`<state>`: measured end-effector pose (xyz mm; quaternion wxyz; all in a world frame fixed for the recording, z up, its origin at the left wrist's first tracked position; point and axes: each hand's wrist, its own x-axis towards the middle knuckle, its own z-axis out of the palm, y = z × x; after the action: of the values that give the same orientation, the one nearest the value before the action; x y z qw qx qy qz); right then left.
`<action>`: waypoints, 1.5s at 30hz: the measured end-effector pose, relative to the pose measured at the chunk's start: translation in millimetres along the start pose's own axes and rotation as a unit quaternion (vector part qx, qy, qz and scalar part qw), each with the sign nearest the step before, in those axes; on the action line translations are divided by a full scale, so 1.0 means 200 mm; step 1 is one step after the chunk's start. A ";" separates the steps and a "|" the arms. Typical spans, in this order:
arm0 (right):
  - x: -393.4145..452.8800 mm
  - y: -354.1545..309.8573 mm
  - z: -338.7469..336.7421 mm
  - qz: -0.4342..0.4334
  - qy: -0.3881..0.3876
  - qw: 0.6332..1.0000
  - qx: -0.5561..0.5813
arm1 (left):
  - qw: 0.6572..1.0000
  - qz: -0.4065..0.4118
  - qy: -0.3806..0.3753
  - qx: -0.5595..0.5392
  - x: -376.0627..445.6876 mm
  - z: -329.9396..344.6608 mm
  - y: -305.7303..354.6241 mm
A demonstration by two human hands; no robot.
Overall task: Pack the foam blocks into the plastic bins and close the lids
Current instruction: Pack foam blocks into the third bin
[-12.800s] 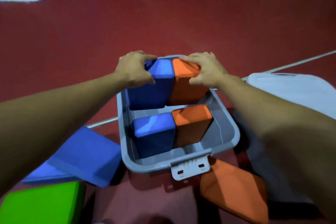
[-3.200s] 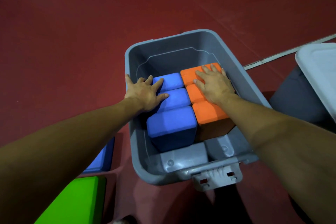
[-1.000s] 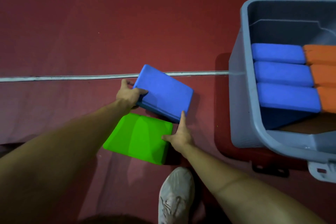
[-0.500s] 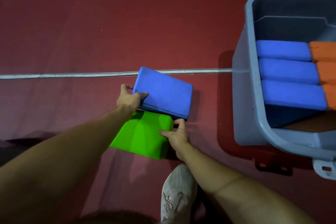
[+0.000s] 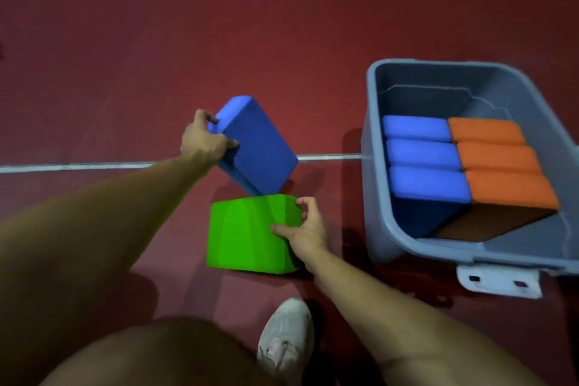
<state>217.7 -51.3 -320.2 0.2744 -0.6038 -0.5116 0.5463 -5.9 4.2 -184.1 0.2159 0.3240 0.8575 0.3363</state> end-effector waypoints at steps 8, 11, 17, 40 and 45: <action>-0.29 -0.47 -0.46 -0.126 0.058 0.987 -0.086 | 0.988 0.145 0.030 0.036 -0.33 -0.18 0.60; -0.36 -0.62 -0.60 -0.162 0.088 0.980 -0.075 | 0.979 0.191 0.050 0.043 -0.46 -0.27 0.80; -0.50 -0.83 -0.95 -0.203 0.148 0.966 -0.056 | 0.967 0.241 0.084 0.009 -0.73 -0.38 1.13; -0.39 -1.02 -2.18 -0.286 0.383 0.841 -0.252 | 0.933 0.355 0.050 -0.037 -1.02 0.08 1.78; -0.09 -1.03 -2.23 -0.359 0.352 0.777 -0.378 | 0.933 0.355 0.034 -0.041 -0.84 0.33 1.79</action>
<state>574.2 101.7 -16.4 0.3615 -0.5813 -0.7246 -0.0797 297.2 117.5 52.8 0.0667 0.5866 0.6786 0.4369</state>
